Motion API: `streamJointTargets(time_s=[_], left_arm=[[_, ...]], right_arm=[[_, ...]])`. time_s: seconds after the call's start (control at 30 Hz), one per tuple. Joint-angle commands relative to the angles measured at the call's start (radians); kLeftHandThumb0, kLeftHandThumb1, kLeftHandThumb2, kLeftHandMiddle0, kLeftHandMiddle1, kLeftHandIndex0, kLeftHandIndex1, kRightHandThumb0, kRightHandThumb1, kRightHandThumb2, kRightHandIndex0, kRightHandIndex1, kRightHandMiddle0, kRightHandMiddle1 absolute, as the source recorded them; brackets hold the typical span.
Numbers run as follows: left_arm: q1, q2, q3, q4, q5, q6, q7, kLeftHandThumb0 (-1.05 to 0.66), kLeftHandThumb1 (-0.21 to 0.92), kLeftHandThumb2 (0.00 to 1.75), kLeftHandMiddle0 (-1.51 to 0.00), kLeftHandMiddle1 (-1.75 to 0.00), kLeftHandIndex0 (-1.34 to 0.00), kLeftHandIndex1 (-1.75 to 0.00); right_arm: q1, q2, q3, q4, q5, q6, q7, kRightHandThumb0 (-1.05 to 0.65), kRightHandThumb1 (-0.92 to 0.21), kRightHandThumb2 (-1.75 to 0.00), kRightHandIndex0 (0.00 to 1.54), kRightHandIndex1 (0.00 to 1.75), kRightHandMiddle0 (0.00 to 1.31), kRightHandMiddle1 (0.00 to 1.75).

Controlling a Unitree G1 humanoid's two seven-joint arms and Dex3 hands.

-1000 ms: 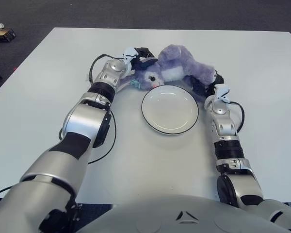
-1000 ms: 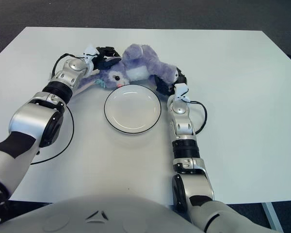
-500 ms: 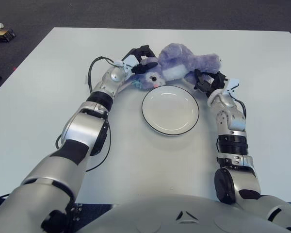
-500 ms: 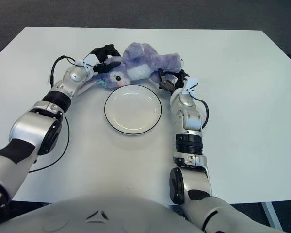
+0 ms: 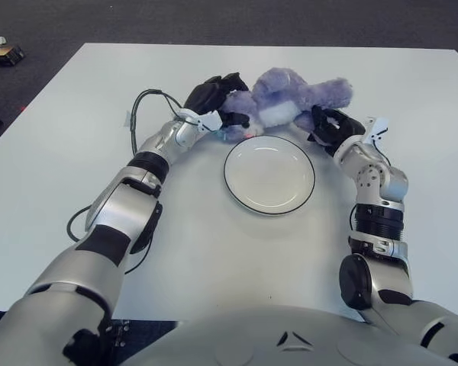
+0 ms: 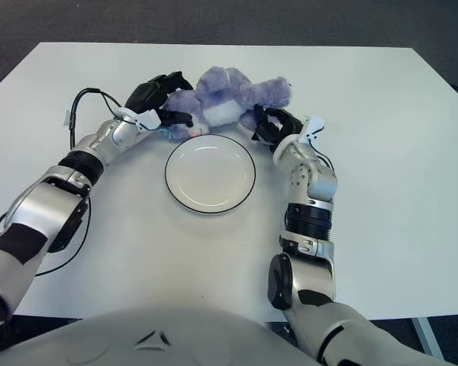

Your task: Put the doll into the plate.

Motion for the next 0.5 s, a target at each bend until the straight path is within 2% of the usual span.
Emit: streamJointTargets(time_s=[0.0,0.13,0.37,0.43,0.47], left_arm=[[0.017,0.04,-0.069,-0.033,0.111,-0.035,0.153,-0.42,0.92,0.07,-0.27,-0.8,-0.23,-0.87],[0.016,0.063,-0.128,-0.058,0.205,-0.035,0.293,-0.41,0.92,0.08,-0.31,-0.71,-0.24,-0.84],[0.005,0.063,-0.154,-0.036,0.229,-0.037,0.352,-0.41,0.92,0.09,-0.32,-0.68,-0.25,-0.83],[-0.009,0.094,-0.253,-0.094,0.391,0.078,0.517,-0.42,0.92,0.1,-0.33,-0.63,-0.26,-0.82],[-0.014,0.105,-0.289,-0.113,0.449,0.124,0.577,-0.43,0.92,0.11,-0.37,-0.51,-0.27,-0.81]], right_arm=[[-0.064,-0.026,-0.042,-0.013,0.044,0.083,-0.013,0.17,-0.59,-0.63,0.87,1.75,0.59,1.75],[-0.088,-0.031,-0.058,-0.012,0.051,0.127,-0.02,0.18,-0.59,-0.63,0.85,1.75,0.58,1.75],[-0.095,-0.029,-0.068,-0.014,0.047,0.144,-0.019,0.18,-0.6,-0.62,0.84,1.75,0.57,1.75],[-0.142,-0.056,-0.075,0.019,0.052,0.205,-0.015,0.18,-0.61,-0.6,0.84,1.75,0.57,1.75],[-0.157,-0.065,-0.078,0.029,0.053,0.225,-0.013,0.18,-0.62,-0.58,0.84,1.75,0.58,1.75]])
